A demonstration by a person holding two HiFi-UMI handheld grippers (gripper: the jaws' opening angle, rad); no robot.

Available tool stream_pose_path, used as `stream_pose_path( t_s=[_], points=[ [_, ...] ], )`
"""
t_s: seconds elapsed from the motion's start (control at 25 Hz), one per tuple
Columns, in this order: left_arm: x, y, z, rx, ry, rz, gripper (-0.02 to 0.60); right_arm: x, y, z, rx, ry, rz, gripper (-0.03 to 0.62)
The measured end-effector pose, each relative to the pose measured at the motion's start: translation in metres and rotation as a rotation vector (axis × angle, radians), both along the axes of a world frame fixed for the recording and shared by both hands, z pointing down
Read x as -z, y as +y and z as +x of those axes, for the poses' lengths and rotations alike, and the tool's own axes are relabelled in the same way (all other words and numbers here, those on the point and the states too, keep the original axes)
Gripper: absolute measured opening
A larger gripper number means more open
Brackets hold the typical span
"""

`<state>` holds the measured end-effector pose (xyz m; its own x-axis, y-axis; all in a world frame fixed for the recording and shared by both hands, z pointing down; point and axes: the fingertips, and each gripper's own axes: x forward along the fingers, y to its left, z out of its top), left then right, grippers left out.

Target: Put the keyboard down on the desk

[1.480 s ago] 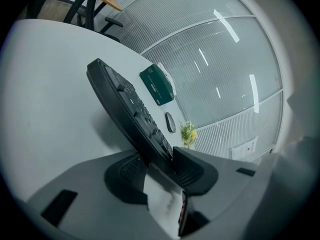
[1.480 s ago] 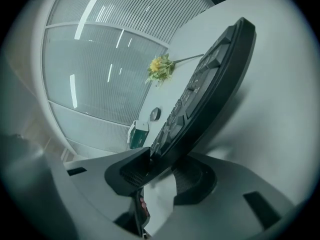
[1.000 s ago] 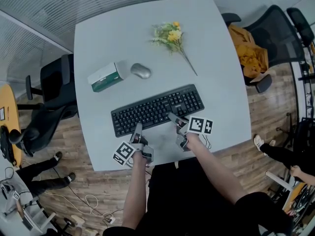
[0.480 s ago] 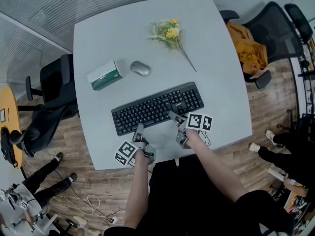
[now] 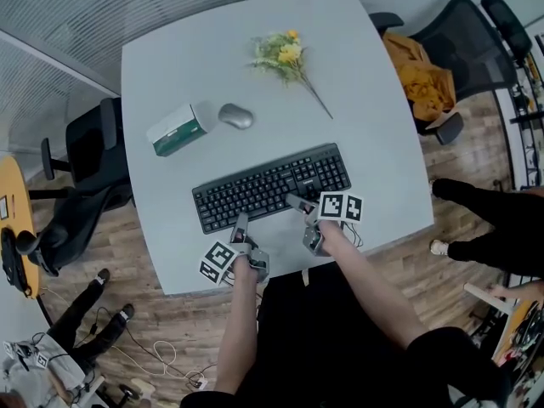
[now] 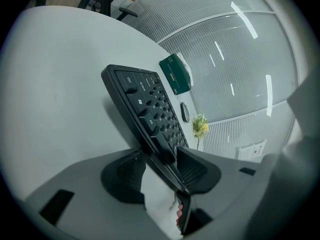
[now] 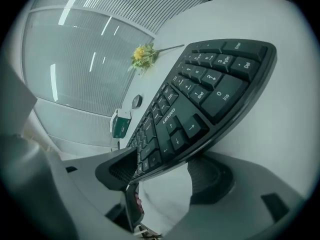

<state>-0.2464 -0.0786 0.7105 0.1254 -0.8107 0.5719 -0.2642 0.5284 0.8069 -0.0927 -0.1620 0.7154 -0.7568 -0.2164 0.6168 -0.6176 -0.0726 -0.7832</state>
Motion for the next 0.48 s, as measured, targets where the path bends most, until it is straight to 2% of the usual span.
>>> stream_pose_path(
  t_s=[0.2, 0.48],
  points=[
    [-0.009, 0.005, 0.004, -0.021, 0.012, -0.047, 0.184, -0.007, 0.014, 0.004, 0.077, 0.081, -0.033, 0.322],
    [-0.020, 0.016, 0.008, -0.038, 0.040, -0.109, 0.184, -0.011, 0.020, 0.011, 0.037, 0.074, -0.057, 0.321]
  ],
)
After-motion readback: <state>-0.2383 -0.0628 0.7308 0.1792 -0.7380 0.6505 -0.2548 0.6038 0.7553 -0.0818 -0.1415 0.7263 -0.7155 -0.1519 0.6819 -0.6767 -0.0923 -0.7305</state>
